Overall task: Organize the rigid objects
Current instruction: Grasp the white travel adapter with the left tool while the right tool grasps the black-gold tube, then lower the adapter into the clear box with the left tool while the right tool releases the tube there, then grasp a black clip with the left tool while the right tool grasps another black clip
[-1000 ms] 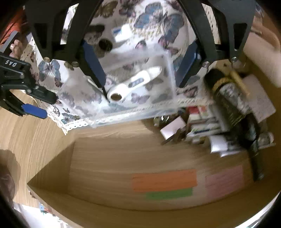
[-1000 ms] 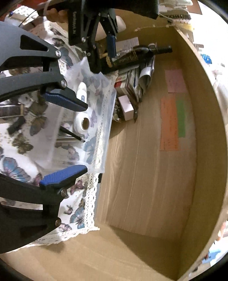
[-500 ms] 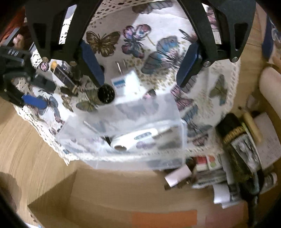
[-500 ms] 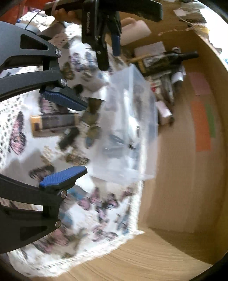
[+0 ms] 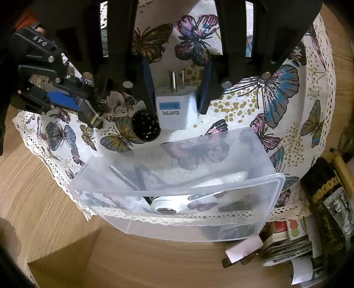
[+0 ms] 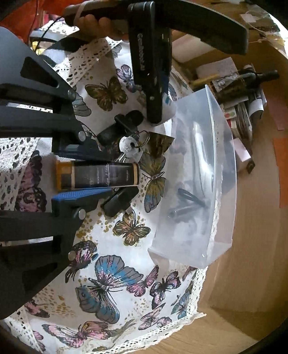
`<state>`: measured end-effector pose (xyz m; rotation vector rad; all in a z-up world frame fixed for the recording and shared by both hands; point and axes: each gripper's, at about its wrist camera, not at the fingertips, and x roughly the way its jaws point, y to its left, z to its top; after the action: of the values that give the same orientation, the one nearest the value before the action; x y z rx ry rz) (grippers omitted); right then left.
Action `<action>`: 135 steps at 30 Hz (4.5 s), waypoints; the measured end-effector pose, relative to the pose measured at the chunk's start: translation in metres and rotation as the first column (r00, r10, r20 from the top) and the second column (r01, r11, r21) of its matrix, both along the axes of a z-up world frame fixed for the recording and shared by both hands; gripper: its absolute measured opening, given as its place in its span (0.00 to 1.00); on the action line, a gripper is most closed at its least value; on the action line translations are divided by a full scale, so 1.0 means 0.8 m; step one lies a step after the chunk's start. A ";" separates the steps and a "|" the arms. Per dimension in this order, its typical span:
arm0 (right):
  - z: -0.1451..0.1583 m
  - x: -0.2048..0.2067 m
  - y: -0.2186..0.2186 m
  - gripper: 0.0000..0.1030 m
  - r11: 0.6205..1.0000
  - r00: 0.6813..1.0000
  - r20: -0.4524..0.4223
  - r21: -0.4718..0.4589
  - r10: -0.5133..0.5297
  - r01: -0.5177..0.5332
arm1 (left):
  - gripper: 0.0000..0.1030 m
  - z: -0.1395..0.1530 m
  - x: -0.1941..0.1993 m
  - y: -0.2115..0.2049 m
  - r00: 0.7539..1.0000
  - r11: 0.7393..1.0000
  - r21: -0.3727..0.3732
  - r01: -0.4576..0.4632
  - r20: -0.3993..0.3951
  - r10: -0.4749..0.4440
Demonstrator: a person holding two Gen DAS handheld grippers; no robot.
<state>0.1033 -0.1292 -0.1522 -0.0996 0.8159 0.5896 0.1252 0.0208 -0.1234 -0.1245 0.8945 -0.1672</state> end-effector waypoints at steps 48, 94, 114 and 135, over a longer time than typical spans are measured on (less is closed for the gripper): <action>0.084 0.158 0.022 0.21 0.996 0.977 0.198 -0.010 -0.080 0.084 | 0.35 0.075 0.081 0.044 0.981 0.996 0.047 -0.077 0.179 0.068; 0.110 0.038 -0.021 0.45 0.999 0.967 0.250 0.005 -0.046 0.046 | 0.90 0.081 -0.039 0.012 0.977 0.996 0.079 -0.029 0.214 0.012; 0.002 0.046 -0.009 0.38 0.994 1.000 -0.011 -0.102 0.027 -0.028 | 0.90 -0.012 -0.021 -0.056 0.989 0.985 0.095 0.146 -0.040 -0.143; 0.062 0.035 -0.043 0.24 0.997 0.989 0.130 0.026 -0.076 0.073 | 0.58 0.019 -0.041 -0.020 0.992 0.996 0.051 0.078 0.096 -0.083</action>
<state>0.1317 -0.1634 -0.1030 -0.0869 0.6827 0.5159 0.0928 0.0050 -0.1079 -0.0362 0.8052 -0.2257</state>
